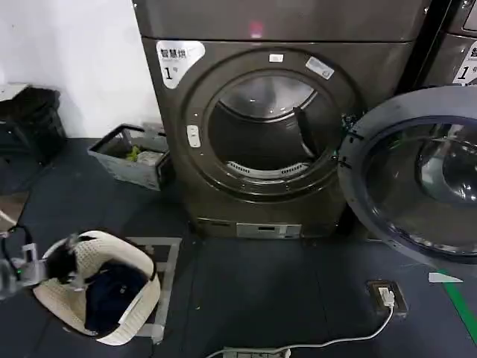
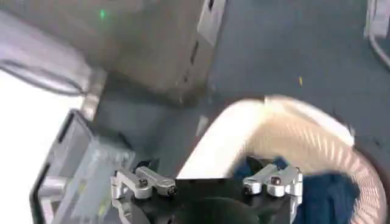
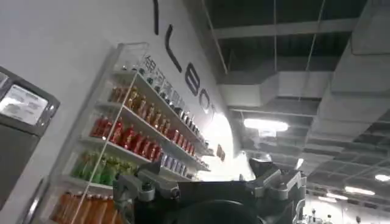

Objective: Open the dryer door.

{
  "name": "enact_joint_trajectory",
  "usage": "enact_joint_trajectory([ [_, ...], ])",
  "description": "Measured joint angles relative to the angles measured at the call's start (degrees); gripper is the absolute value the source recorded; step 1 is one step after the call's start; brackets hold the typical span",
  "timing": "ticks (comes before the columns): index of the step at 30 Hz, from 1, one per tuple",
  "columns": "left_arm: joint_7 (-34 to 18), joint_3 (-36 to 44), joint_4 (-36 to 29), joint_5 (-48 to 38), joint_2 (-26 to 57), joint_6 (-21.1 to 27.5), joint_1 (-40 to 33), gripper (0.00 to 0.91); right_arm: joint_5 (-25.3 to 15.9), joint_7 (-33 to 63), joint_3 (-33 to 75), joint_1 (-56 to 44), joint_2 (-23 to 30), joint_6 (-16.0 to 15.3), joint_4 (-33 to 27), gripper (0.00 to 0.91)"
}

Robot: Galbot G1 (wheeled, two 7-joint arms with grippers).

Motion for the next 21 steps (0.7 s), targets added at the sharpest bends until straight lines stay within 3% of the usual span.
enact_joint_trajectory([
  [12, 7.3, 1.8, 5.6, 2.9, 2.4, 0.7, -0.2, 0.907, 0.0, -0.2, -0.2, -0.1, 0.8, 0.0, 0.5, 0.907],
  [21, 8.0, 1.8, 6.1, 3.8, 2.7, 0.8, -0.3, 0.907, 0.2, -0.5, 0.3, -0.9, 0.9, 0.0, 1.1, 0.907],
])
